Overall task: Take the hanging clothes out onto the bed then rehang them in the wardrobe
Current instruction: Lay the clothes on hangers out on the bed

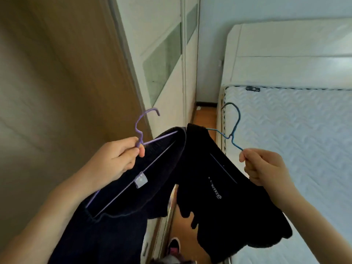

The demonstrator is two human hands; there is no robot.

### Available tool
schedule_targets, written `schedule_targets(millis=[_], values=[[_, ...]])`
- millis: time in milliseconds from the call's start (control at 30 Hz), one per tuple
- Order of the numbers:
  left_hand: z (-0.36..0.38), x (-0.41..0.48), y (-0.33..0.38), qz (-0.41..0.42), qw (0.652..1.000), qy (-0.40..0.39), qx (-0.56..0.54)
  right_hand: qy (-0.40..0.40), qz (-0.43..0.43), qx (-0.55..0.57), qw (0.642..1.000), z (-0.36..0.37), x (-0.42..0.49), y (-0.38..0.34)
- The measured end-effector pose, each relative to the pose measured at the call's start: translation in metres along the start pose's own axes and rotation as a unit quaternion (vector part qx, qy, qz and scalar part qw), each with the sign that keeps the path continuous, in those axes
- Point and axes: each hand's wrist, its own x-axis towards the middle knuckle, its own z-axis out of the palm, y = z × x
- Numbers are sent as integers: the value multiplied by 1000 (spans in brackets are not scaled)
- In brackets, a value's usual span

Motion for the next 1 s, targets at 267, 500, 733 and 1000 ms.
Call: schedule_targets(millis=[267,500,733,1000], values=[[137,49,57,114,982,-144,-46,287,23,16,958,-125,-123,44],[246,69,126,203,928,-301,-85,497,1,52,866,-176,-229,62],[355,50,184,246,837,-474,-120,669,-13,47,741,-172,-324,62],[421,2,236,270,734,-602,-160,825,-16,35,563,-136,-409,41]])
